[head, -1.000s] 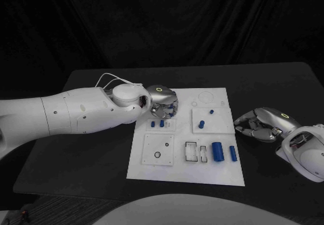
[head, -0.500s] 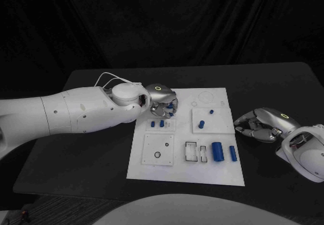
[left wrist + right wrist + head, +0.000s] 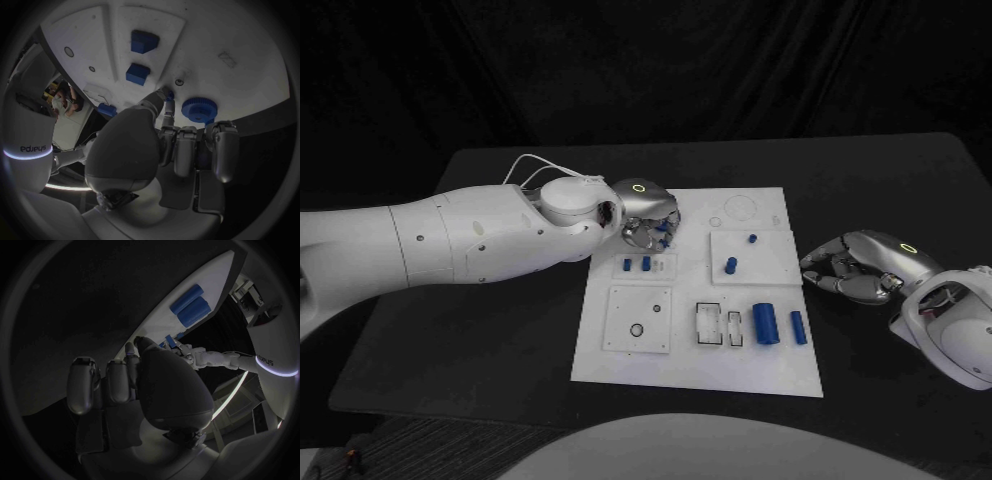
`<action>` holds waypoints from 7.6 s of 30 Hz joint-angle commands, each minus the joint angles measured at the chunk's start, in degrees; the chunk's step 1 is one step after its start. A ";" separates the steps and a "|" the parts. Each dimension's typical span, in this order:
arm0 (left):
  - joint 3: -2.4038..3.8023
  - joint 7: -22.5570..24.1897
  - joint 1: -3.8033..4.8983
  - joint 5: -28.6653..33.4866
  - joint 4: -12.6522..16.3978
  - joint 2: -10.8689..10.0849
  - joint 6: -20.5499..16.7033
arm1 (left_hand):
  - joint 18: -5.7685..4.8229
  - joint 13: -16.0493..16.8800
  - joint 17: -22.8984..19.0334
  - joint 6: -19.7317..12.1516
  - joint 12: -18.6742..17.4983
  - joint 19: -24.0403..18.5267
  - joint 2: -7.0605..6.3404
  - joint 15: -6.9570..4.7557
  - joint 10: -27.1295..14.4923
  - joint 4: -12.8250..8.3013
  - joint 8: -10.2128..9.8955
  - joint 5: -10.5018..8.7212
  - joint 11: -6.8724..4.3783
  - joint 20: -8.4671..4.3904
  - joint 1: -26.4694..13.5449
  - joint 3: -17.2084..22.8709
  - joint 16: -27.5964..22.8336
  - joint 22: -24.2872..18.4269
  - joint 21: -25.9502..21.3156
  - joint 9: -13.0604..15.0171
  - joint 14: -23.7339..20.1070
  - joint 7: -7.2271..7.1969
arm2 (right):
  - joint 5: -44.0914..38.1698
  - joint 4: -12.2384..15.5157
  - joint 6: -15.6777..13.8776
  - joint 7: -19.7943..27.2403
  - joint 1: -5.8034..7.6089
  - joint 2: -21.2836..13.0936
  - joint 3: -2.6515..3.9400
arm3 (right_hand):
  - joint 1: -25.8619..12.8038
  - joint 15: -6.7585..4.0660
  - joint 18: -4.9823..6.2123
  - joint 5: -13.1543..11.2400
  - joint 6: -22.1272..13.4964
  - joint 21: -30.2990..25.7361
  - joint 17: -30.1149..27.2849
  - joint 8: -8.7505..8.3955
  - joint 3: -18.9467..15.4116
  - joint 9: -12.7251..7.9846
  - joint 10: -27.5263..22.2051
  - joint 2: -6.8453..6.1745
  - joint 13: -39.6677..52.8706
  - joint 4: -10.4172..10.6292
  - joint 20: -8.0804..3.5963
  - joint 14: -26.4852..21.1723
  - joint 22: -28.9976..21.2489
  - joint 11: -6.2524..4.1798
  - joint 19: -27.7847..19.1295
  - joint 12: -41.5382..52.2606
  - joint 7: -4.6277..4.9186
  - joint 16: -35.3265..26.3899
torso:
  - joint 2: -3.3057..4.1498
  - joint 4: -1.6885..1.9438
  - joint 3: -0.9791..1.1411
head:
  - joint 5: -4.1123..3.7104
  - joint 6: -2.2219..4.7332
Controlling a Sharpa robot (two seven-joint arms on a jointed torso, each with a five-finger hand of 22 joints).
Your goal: Assemble the parts on the task board
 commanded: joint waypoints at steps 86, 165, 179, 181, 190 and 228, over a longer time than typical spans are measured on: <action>-0.26 18.83 -5.77 45.93 -4.49 -7.42 -5.56 | -0.40 12.91 15.08 0.79 2.80 1.83 1.28 1.05 3.36 1.72 -4.63 5.92 0.12 0.65 -0.42 -1.40 0.15 13.39 2.36 -0.31 6.05 0.36 | 0.89 0.61 -1.64 0.82 -1.36 -1.21 0.03 | 0.33 -0.36 0.47 -0.93 0.42 -0.83 -0.71 0.05 0.51 0.11 -0.06 -0.03 -26.01 0.20 0.26 1.83 11.48 -0.31 1.29 -0.78 0.06 -0.70 | -0.02 -0.02 -0.03 | 0.29 0.01; -0.26 13.98 -6.11 45.91 -5.09 -7.41 -3.22 | -0.02 11.37 15.08 -0.92 0.91 0.48 1.59 1.74 1.00 1.95 -6.32 4.57 0.96 1.21 0.35 -1.98 0.15 12.86 0.99 -1.32 6.05 1.25 | 1.60 0.56 -0.10 0.34 -1.46 -1.03 0.03 | 0.85 -0.28 0.51 -0.44 0.98 -1.06 -0.72 0.31 0.82 0.27 -0.30 -0.06 -26.39 -0.23 0.30 1.84 11.42 -0.18 1.21 -1.25 0.10 -0.71 | -0.03 0.00 -0.04 | 0.29 0.01; -0.26 15.45 -6.11 45.91 -4.89 -7.50 -3.86 | -0.05 11.55 15.08 -1.06 1.12 0.56 1.93 1.91 1.21 1.98 -6.52 5.14 1.11 1.41 0.79 -1.79 0.15 12.90 1.12 -1.52 6.05 1.37 | 1.60 0.42 -0.08 0.38 -1.56 -0.93 0.03 | 0.90 -0.27 0.51 -0.41 1.00 -1.08 -0.77 0.32 0.84 0.27 -0.31 -0.09 -26.38 -0.28 0.31 1.83 11.42 -0.18 1.20 -1.25 0.12 -0.74 | -0.02 -0.01 -0.02 | 0.40 0.01; -0.26 15.86 -6.11 45.91 -4.77 -7.49 -3.91 | -0.04 11.58 15.08 -1.01 1.16 0.53 1.99 1.92 1.26 1.99 -6.50 5.14 1.12 1.42 0.83 -1.77 0.15 12.89 1.09 -1.51 6.05 1.38 | 1.60 0.40 -0.09 0.39 -1.57 -0.92 0.03 | 0.90 -0.27 0.51 -0.41 1.00 -1.08 -0.77 0.32 0.84 0.27 -0.31 -0.09 -26.38 -0.28 0.31 1.83 11.42 -0.18 1.20 -1.25 0.12 -0.74 | -0.02 -0.03 -0.03 | 0.44 0.01; -0.25 17.37 -6.12 45.91 -3.82 -7.33 -5.00 | -0.09 11.84 15.08 -0.61 1.47 0.70 2.11 1.97 1.62 2.02 -6.31 4.62 1.14 1.49 0.97 -1.84 0.15 12.96 1.29 -1.47 6.05 1.33 | 1.60 0.36 -0.14 0.49 -1.63 -0.92 0.03 | 0.93 -0.27 0.51 -0.39 1.01 -1.08 -0.81 0.32 0.86 0.28 -0.30 -0.11 -26.27 -0.31 0.31 1.83 11.42 -0.16 1.21 -1.14 0.13 -0.75 | 0.01 -0.06 -0.02 | 0.41 0.01; -0.24 13.31 -6.09 45.91 -5.26 -5.14 -2.69 | 0.06 11.44 15.08 -0.14 1.01 0.25 2.07 1.96 1.05 1.36 -6.14 4.84 1.18 1.56 2.23 -1.75 0.15 12.78 0.84 -1.49 6.05 1.41 | 1.60 0.39 0.10 0.30 -1.67 -0.80 0.03 | 0.94 -0.25 0.52 -0.38 0.99 -1.15 -0.85 0.29 0.88 0.28 -0.33 -0.14 -26.31 -0.34 0.32 1.83 11.40 -0.15 1.18 -1.20 0.16 -0.78 | -0.02 0.01 -0.01 | 0.43 0.01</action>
